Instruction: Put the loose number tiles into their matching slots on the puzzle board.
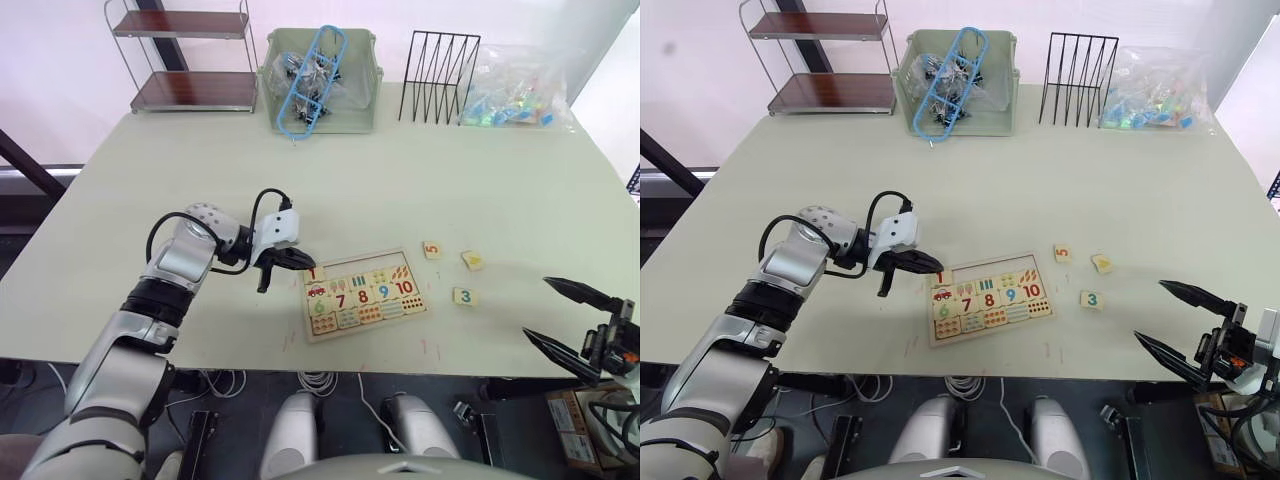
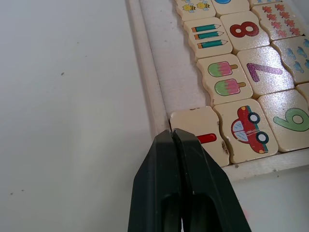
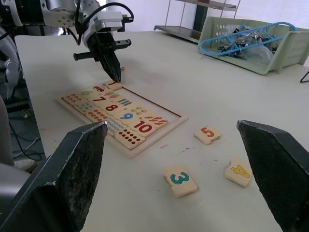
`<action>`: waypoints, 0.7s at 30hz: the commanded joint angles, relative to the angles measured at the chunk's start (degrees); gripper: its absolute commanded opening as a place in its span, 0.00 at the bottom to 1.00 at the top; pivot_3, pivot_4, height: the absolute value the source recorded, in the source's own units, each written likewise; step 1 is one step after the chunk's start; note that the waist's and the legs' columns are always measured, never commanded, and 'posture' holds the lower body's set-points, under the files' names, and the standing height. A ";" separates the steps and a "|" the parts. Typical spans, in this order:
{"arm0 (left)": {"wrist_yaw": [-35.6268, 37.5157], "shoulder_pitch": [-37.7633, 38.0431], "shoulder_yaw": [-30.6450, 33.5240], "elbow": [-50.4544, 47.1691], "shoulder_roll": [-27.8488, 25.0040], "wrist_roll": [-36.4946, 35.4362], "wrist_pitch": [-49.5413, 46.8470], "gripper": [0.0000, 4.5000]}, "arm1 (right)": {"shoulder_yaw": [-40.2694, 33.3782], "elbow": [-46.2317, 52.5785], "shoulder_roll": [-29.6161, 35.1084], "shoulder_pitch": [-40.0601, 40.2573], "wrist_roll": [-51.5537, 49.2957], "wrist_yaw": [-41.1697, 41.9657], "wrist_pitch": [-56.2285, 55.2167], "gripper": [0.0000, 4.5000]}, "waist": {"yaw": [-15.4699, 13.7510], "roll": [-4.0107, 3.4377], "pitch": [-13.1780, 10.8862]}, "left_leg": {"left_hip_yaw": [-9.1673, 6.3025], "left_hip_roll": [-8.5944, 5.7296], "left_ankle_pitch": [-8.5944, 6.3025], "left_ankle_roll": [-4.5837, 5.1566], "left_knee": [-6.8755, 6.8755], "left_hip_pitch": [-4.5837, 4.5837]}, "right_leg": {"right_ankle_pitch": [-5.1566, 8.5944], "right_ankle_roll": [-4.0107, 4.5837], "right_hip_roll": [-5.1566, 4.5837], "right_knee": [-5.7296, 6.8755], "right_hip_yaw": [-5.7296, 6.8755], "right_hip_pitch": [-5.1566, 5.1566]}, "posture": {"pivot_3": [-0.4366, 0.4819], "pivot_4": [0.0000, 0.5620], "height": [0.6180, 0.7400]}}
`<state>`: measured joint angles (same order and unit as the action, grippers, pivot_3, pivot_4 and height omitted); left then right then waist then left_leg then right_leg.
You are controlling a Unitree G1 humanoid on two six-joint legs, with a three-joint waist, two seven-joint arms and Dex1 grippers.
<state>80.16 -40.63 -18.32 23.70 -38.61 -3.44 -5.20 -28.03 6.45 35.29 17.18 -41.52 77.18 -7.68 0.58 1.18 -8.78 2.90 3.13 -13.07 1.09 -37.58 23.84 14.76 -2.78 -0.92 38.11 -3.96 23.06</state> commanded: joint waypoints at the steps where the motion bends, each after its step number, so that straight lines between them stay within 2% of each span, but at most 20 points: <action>1: 0.60 0.58 0.51 -0.82 -0.21 0.24 1.07 0.01 | -2.12 0.68 0.57 0.20 -1.05 0.48 -0.61 1.00 | 0.00 0.00 0.00 | 0.00 0.00 0.00 0.00 0.00 0.00 | 0.00 0.00 0.00 0.00 0.00 0.00 | 0.48 0.27 1.00; 14: 0.50 0.80 2.54 -1.89 -0.32 -1.87 -0.77 0.01 | -2.38 0.22 0.21 0.73 -1.10 1.17 -0.93 1.00 | 0.01 -0.01 0.00 | 0.00 0.00 0.00 0.00 0.00 -0.01 | 0.00 0.00 0.00 0.00 0.00 -0.01 | 0.48 0.27 1.00; 21: 0.95 1.89 9.11 -5.44 -0.69 -9.69 -6.49 0.01 | -2.55 0.10 -0.04 1.17 -1.26 1.18 -1.07 1.00 | 0.03 0.00 0.00 | -0.01 0.01 0.00 0.00 0.00 -0.01 | 0.00 0.00 0.00 0.00 0.01 0.00 | 0.48 0.27 1.00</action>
<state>80.70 -38.59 -11.77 20.78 -38.71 -10.37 -10.48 -28.17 6.16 35.24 18.27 -41.62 78.28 -7.82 0.61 1.17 -8.77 2.89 3.14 -13.07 1.09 -37.58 23.83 14.77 -2.79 -0.92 38.11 -3.95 23.06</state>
